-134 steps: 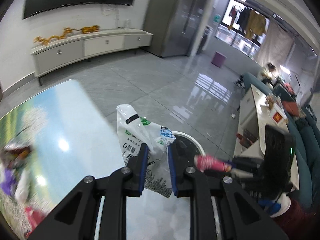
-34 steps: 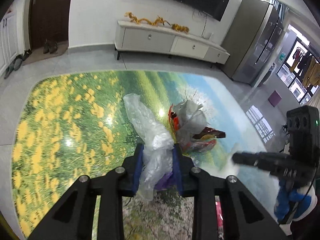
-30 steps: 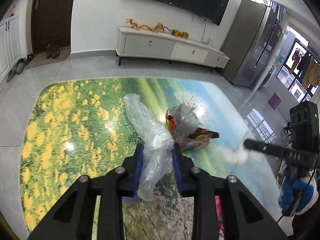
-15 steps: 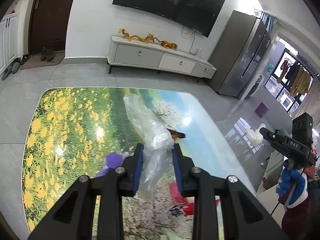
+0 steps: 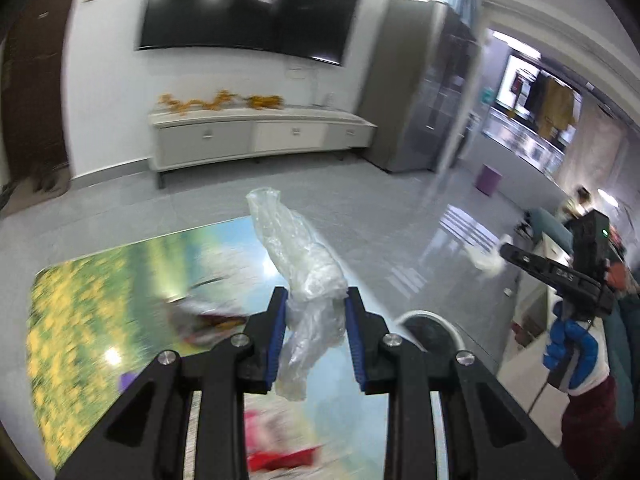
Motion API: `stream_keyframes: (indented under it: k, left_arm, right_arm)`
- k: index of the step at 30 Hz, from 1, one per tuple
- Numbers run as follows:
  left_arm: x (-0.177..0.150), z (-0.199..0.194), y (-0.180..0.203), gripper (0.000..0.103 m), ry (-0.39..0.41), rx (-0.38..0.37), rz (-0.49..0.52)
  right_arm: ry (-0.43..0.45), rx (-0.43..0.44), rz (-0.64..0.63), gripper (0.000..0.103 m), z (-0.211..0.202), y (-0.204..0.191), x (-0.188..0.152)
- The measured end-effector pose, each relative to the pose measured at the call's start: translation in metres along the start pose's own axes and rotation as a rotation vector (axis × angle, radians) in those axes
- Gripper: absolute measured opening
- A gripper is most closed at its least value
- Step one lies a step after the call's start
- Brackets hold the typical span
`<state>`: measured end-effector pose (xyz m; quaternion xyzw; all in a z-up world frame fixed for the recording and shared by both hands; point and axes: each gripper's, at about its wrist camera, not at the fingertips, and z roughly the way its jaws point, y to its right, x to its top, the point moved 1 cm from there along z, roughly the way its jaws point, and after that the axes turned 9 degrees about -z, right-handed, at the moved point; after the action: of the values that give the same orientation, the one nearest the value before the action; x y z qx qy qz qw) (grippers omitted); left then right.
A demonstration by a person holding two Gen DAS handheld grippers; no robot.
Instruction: Collect trash
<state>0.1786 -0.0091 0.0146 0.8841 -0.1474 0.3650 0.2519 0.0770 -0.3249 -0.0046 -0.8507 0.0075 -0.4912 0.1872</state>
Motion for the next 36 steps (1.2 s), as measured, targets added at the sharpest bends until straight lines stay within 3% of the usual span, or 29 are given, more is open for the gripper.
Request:
stream_keyframes:
  k: [5, 10, 18, 19, 21, 22, 23, 27, 36]
  left_arm:
    - [-0.002, 0.062, 0.084, 0.027, -0.105, -0.103, 0.108]
    - [-0.024, 0.14, 0.161, 0.029, -0.242, -0.169, 0.196]
    - [-0.062, 0.233, 0.234, 0.03, -0.406, -0.214, 0.256]
    - [-0.067, 0.244, 0.24, 0.032, -0.423, -0.214, 0.262]
    - [-0.07, 0.262, 0.249, 0.046, -0.452, -0.216, 0.261]
    - [-0.072, 0.268, 0.25, 0.055, -0.458, -0.218, 0.253]
    - [-0.073, 0.273, 0.252, 0.057, -0.462, -0.221, 0.247]
    - [-0.071, 0.284, 0.254, 0.057, -0.474, -0.22, 0.223]
    - [-0.059, 0.238, 0.232, 0.057, -0.388, -0.182, 0.178]
  right_arm:
    - [0.012, -0.118, 0.015, 0.007, -0.02, 0.046, -0.005]
    - [-0.04, -0.232, 0.075, 0.007, -0.022, 0.102, -0.03]
    - [-0.154, -0.333, 0.22, 0.008, -0.01, 0.188, -0.084]
    - [-0.168, -0.336, 0.235, 0.01, -0.007, 0.196, -0.09]
    - [-0.198, -0.348, 0.263, 0.01, 0.001, 0.21, -0.1]
    - [-0.209, -0.351, 0.274, 0.01, 0.004, 0.215, -0.106]
    - [-0.222, -0.353, 0.288, 0.011, 0.007, 0.221, -0.111]
    - [-0.247, -0.361, 0.325, 0.041, 0.014, 0.236, -0.123]
    - [-0.206, -0.342, 0.313, 0.041, -0.003, 0.222, -0.113]
